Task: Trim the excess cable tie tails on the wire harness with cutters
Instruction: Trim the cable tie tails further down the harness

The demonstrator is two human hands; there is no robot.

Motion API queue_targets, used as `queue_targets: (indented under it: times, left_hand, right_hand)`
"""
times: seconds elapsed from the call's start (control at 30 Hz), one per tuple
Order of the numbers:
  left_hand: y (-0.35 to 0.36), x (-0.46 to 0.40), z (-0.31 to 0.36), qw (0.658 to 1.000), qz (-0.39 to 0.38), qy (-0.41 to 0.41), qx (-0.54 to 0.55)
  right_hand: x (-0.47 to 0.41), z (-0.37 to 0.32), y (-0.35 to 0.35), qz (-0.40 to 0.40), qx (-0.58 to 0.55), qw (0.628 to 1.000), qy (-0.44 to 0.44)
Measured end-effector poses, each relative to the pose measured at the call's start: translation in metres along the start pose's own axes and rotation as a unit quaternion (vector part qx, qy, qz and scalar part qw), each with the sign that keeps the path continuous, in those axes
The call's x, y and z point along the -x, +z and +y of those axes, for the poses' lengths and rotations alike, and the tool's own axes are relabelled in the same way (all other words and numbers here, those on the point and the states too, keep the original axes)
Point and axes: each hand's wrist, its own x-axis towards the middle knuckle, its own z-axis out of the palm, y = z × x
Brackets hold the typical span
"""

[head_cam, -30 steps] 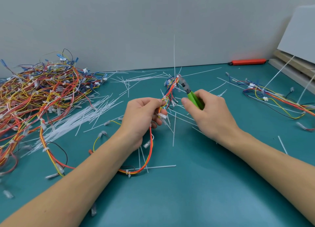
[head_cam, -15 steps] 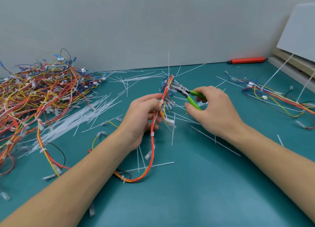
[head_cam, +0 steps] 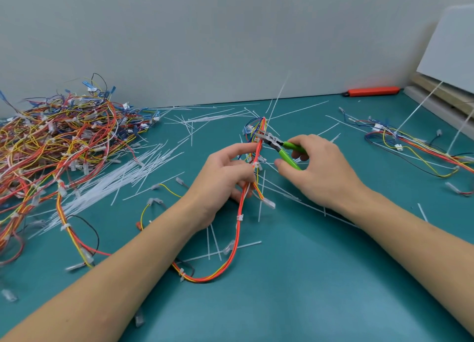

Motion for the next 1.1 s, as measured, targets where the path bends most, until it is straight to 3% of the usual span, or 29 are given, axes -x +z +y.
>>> queue_targets:
  times: [0.17,0.5,0.7,1.1]
  left_hand:
    - [-0.001,0.001,-0.001,1.0,0.004,0.017,-0.023]
    - [-0.003,-0.004,-0.003,0.99,0.066,-0.02,0.121]
    - [-0.007,-0.003,-0.001,0.987,0.018,-0.061,0.145]
    - [-0.007,-0.004,0.0,0.983,0.001,-0.079,0.168]
  right_hand:
    - [0.0,-0.001,-0.002,0.0,0.009,1.0,-0.004]
    - [0.004,-0.011,-0.004,-0.031,-0.036,0.997,-0.062]
    - [0.007,-0.013,-0.001,-0.046,-0.039,0.995,-0.076]
    - [0.007,-0.011,-0.001,-0.046,-0.037,0.994,-0.094]
